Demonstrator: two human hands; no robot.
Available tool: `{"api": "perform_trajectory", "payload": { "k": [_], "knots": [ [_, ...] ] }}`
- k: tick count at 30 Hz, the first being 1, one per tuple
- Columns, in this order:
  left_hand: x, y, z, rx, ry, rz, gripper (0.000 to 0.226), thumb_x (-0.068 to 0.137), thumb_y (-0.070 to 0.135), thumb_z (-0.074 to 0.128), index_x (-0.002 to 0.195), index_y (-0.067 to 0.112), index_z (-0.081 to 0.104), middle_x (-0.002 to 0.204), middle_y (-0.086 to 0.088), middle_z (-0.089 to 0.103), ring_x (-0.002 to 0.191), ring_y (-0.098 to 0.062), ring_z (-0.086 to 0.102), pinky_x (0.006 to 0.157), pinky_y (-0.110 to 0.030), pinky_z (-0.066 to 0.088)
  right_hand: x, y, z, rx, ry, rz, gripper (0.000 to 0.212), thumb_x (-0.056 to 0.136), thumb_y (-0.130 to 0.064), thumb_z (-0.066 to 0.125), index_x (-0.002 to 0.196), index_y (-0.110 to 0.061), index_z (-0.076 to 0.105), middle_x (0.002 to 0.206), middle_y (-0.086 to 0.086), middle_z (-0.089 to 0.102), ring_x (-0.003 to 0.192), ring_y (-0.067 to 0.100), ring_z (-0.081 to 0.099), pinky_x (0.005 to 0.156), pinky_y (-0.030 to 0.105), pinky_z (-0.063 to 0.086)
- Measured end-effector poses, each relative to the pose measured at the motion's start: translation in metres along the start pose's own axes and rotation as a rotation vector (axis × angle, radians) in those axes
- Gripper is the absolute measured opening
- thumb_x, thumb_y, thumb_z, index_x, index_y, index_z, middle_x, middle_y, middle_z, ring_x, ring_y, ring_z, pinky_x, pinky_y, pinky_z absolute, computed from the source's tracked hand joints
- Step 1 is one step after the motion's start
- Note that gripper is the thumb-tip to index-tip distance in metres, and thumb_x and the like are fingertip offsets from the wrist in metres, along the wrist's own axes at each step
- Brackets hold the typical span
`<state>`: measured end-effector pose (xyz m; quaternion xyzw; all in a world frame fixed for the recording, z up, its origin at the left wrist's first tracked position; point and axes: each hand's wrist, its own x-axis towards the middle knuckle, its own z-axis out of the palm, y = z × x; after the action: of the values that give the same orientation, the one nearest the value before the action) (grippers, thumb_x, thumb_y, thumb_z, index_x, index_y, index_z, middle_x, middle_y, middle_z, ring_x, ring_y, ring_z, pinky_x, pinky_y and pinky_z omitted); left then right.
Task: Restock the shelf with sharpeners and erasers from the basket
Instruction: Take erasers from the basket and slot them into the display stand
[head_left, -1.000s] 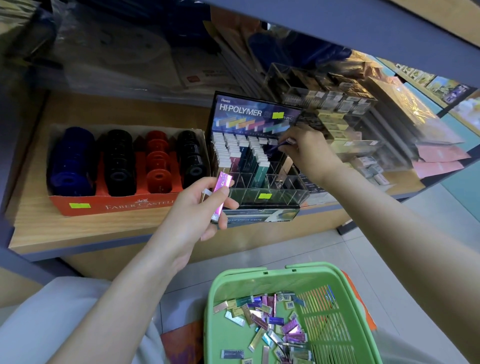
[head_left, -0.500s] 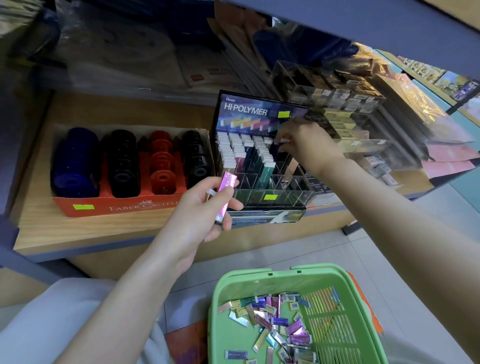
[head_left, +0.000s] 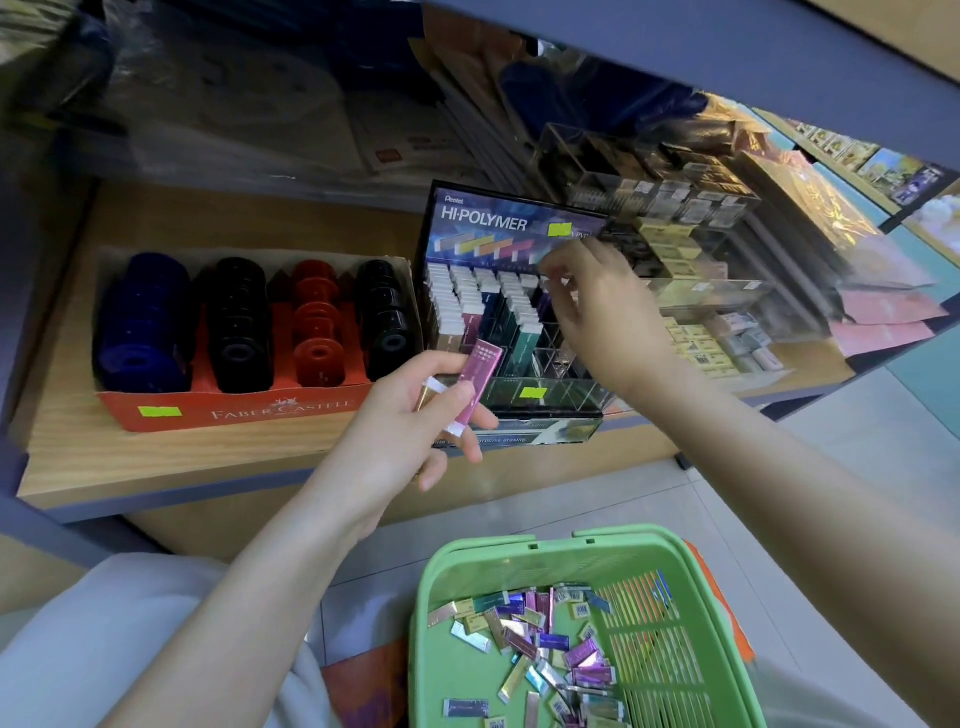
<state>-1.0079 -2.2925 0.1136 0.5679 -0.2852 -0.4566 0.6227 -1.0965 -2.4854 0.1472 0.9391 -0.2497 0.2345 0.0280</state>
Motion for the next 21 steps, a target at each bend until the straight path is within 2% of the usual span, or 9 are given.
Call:
{"api": "perform_trajectory", "payload": {
  "k": [4,7,9,11,13,15,17,19,21],
  "knots": [
    [-0.001,-0.001,0.000,0.120,0.026,0.047,0.009,0.095,0.015,0.055,0.096,0.006,0.057,0.074,-0.005,0.071,0.041,-0.009,0.049,0.033,-0.016,0.024,-0.035,-0.027,-0.020,0.373,-0.082,0.007,0.023,0.097,-0.021,0.048,0.114,-0.011,0.059,0.102,-0.007,0.055,0.083,-0.001,0.047,0.077,0.016,0.038],
    [-0.002,-0.001,0.001,0.255,0.025,0.109,0.010,0.092,0.021,0.060,0.089,0.011,0.059,0.074,0.001,0.073,0.039,-0.011,0.044,0.040,-0.015,0.031,-0.057,-0.039,-0.025,0.488,-0.277,-0.067,0.031,0.095,-0.026,0.050,0.120,-0.011,0.059,0.101,-0.009,0.055,0.087,-0.010,0.049,0.079,0.006,0.036],
    [-0.003,-0.001,0.004,0.326,0.043,0.157,0.010,0.090,0.025,0.062,0.088,0.015,0.058,0.073,0.007,0.073,0.049,-0.015,0.050,0.050,-0.024,0.038,-0.065,-0.040,-0.024,0.502,-0.316,-0.079,0.031,0.094,-0.025,0.052,0.121,-0.011,0.060,0.099,-0.012,0.053,0.089,-0.015,0.047,0.080,0.005,0.035],
    [-0.004,-0.003,0.007,0.399,0.086,0.177,0.014,0.088,0.030,0.063,0.090,0.019,0.054,0.071,0.011,0.072,0.067,-0.008,0.056,0.064,-0.027,0.041,-0.066,-0.040,-0.026,0.492,-0.289,-0.094,0.029,0.093,-0.027,0.054,0.116,-0.012,0.064,0.095,-0.014,0.052,0.086,-0.010,0.046,0.081,0.007,0.034],
    [-0.006,-0.006,0.009,0.414,0.121,0.169,0.019,0.087,0.035,0.062,0.094,0.022,0.049,0.073,0.008,0.070,0.073,-0.004,0.055,0.067,-0.026,0.041,-0.065,-0.039,-0.029,0.392,-0.268,-0.203,0.027,0.090,-0.032,0.055,0.106,-0.015,0.069,0.088,-0.013,0.053,0.082,0.001,0.044,0.078,0.012,0.035],
    [-0.007,-0.009,0.008,0.299,0.119,0.109,0.027,0.085,0.038,0.062,0.095,0.025,0.042,0.077,0.004,0.058,0.065,-0.010,0.047,0.058,-0.031,0.036,-0.064,-0.038,-0.030,0.186,-0.233,-0.355,0.024,0.088,-0.029,0.053,0.094,-0.014,0.071,0.081,-0.006,0.058,0.076,0.013,0.043,0.072,0.020,0.035],
    [-0.006,-0.011,0.004,0.122,0.138,0.068,0.029,0.074,0.027,0.057,0.091,0.024,0.034,0.086,-0.005,0.053,0.058,-0.013,0.038,0.050,-0.029,0.028,-0.066,-0.038,-0.030,0.068,-0.207,-0.400,0.025,0.089,-0.024,0.047,0.088,-0.011,0.068,0.079,0.000,0.060,0.072,0.020,0.048,0.069,0.027,0.037],
    [-0.008,-0.013,-0.002,0.057,0.195,0.057,0.029,0.076,0.008,0.052,0.086,0.025,0.029,0.095,-0.008,0.054,0.058,-0.014,0.038,0.050,-0.027,0.030,-0.069,-0.041,-0.033,0.144,-0.253,-0.243,0.012,0.092,-0.018,0.050,0.087,-0.011,0.058,0.079,-0.002,0.055,0.071,0.020,0.051,0.065,0.034,0.043],
    [-0.015,-0.017,-0.010,0.151,0.246,0.067,0.031,0.091,-0.003,0.042,0.087,0.025,0.030,0.093,-0.005,0.056,0.056,-0.010,0.040,0.052,-0.023,0.033,-0.067,-0.040,-0.035,0.316,-0.303,-0.004,0.008,0.092,-0.014,0.056,0.089,-0.012,0.049,0.075,-0.006,0.056,0.066,0.017,0.053,0.061,0.037,0.047]
  ]
}}
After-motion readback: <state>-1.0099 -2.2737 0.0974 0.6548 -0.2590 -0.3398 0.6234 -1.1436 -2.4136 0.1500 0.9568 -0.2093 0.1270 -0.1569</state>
